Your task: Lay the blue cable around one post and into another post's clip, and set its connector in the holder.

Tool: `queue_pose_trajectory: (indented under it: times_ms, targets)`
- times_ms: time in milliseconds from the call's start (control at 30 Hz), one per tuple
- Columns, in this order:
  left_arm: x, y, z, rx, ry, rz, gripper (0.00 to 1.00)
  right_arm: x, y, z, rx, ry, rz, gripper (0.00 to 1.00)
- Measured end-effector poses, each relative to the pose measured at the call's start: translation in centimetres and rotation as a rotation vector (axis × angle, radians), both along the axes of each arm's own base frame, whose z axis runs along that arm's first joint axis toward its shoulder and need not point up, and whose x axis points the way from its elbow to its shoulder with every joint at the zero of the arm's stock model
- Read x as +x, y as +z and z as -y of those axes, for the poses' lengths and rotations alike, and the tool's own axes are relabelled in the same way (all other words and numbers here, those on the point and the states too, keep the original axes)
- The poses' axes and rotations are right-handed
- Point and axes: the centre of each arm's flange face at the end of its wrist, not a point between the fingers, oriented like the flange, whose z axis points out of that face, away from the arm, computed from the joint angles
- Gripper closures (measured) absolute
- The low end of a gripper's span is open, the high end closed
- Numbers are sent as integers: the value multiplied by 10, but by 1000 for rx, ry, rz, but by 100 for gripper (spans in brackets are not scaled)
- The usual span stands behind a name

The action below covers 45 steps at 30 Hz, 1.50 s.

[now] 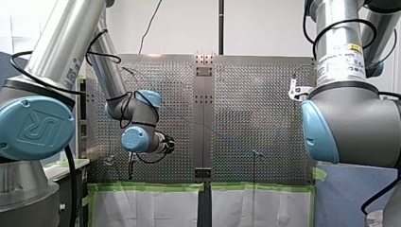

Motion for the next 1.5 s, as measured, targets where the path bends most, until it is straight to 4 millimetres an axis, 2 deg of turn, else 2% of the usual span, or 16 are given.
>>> queue_pose_trajectory:
  times_ms: [667,1500]
  targets:
    - [0,0,1,-4,-2,2,0,6,-10,-1,15,6,-13,100]
    - [0,0,1,-6,-4,2,0,6,-4,4,-11,6,-1,100]
